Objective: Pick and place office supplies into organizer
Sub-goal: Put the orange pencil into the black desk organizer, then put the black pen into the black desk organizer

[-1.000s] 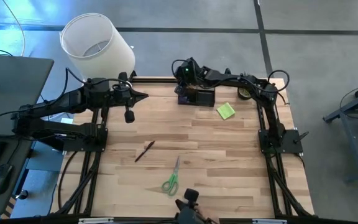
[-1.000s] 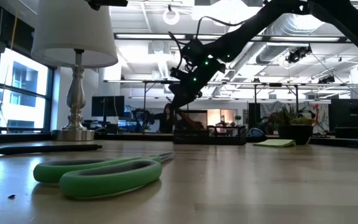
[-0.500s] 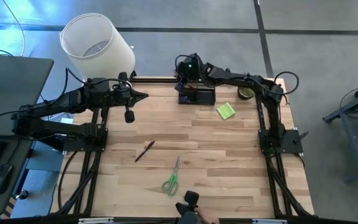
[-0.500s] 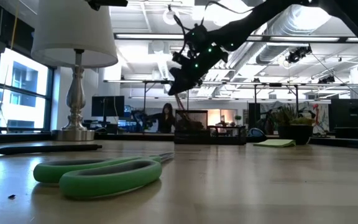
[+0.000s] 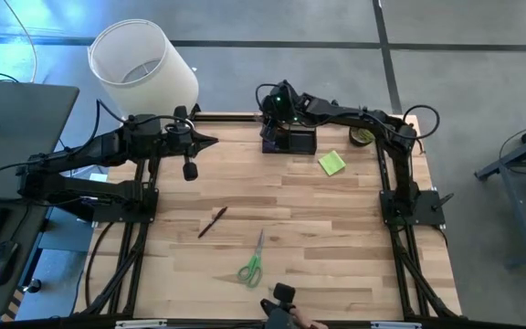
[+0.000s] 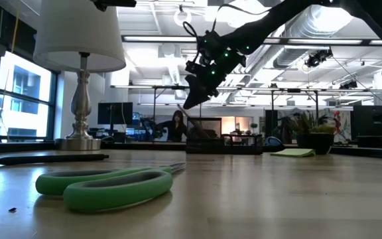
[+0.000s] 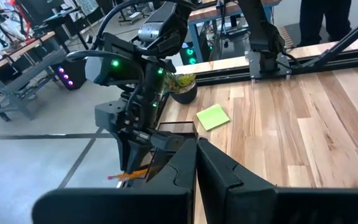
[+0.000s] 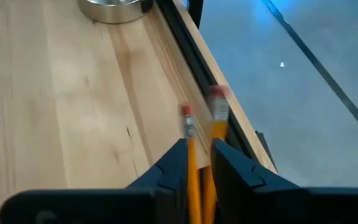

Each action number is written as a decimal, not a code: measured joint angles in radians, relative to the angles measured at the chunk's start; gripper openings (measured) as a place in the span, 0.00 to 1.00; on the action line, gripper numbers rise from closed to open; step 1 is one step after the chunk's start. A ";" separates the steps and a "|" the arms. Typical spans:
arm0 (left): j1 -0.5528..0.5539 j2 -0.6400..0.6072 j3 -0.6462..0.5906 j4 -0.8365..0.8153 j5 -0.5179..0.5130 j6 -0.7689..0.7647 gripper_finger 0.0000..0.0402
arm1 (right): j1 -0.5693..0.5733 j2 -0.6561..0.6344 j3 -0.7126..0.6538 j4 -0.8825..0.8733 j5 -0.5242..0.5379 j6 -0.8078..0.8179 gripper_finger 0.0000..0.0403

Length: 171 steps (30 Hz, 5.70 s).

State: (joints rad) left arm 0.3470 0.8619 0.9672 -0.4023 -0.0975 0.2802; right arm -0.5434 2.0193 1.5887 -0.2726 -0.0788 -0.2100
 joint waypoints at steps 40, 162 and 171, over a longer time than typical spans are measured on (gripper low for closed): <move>0.000 0.018 0.000 -0.012 0.015 -0.027 0.00 | 0.219 -0.439 -0.527 -0.138 -0.026 0.181 0.24; -0.293 0.954 0.385 -0.380 -0.030 -0.599 0.02 | 0.491 -0.954 -1.375 0.685 0.160 0.195 0.07; -0.166 0.950 0.614 -0.122 -0.159 -0.260 0.01 | 0.491 -0.954 -1.375 0.671 0.163 0.183 0.07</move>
State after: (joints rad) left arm 0.1808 1.8122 1.5815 -0.5239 -0.2565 0.0199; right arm -0.0525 1.0657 0.2138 0.3989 0.0841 -0.0265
